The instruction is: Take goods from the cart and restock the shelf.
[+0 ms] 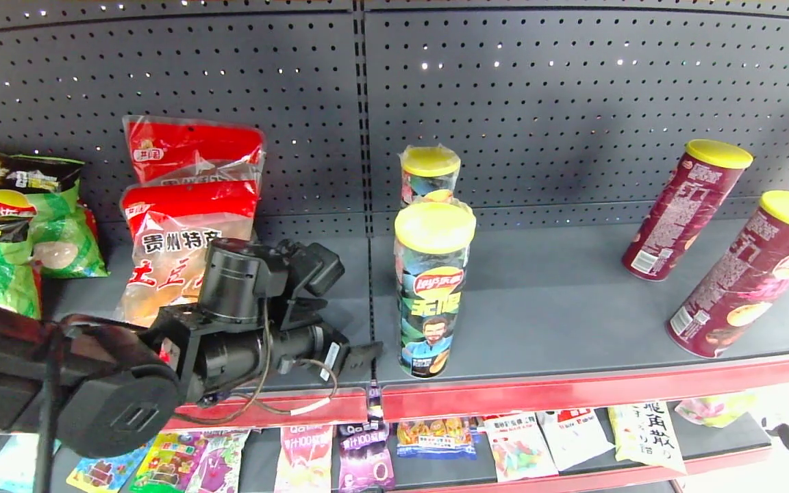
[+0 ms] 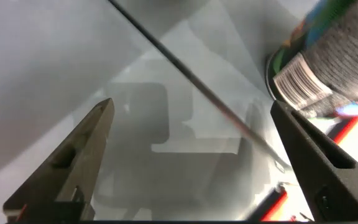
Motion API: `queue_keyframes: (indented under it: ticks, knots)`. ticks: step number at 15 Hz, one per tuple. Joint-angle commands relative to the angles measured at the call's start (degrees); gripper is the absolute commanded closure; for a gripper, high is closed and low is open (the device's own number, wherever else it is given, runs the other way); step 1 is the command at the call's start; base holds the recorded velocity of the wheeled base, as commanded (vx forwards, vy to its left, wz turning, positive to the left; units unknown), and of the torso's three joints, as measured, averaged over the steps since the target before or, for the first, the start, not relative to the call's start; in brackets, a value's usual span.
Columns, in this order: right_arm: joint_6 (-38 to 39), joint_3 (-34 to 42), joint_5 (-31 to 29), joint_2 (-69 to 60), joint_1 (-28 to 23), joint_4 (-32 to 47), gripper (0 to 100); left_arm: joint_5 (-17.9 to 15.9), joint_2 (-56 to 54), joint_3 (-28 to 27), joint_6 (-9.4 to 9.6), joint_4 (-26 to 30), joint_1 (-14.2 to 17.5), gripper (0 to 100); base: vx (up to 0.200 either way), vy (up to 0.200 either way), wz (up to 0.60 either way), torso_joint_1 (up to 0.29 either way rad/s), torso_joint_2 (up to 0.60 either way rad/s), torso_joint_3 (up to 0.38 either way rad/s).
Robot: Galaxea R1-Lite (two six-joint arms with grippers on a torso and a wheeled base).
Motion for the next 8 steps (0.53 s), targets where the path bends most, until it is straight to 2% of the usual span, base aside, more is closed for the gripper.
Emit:
queue_keyframes:
  ticks: [1, 3, 5, 6, 7, 8]
  knots:
    - [-0.08, 0.82, -0.06, -6.88, -4.48, 6.41, 0, -0.03, -8.45, 5.93, -0.12, -0.03, 0.99, 0, 0.000, 0.000, 0.00, 0.000, 0.00, 0.000]
    - [-0.26, -0.06, -1.03, -12.33, -10.10, 13.79, 0, 0.14, -14.51, 10.77, -0.29, 0.06, 1.34, 0, 0.000, 0.000, 0.00, 0.000, 0.00, 0.000]
    - [-0.17, -2.17, -4.54, -18.39, -21.00, 23.37, 0, 3.92, -23.92, 17.80, -0.56, 0.85, 1.43, 0, 0.000, 0.000, 0.00, 0.000, 0.00, 0.000]
    - [-0.08, -2.26, -4.81, -19.80, -23.64, 24.95, 0, 5.68, -26.11, 19.20, -0.73, 1.73, 1.43, 0, 0.000, 0.000, 0.00, 0.000, 0.00, 0.000]
    - [-0.17, -1.82, -4.81, -22.52, -27.42, 26.97, 0, 7.52, -29.54, 20.35, -1.96, 3.92, 1.43, 0, 0.000, 0.000, 0.00, 0.000, 0.00, 0.000]
    - [-0.17, -1.11, -4.63, -27.18, -32.25, 31.01, 0, 9.37, -34.99, 19.82, -6.36, 10.43, 1.43, 0, 0.000, 0.000, 0.00, 0.000, 0.00, 0.000]
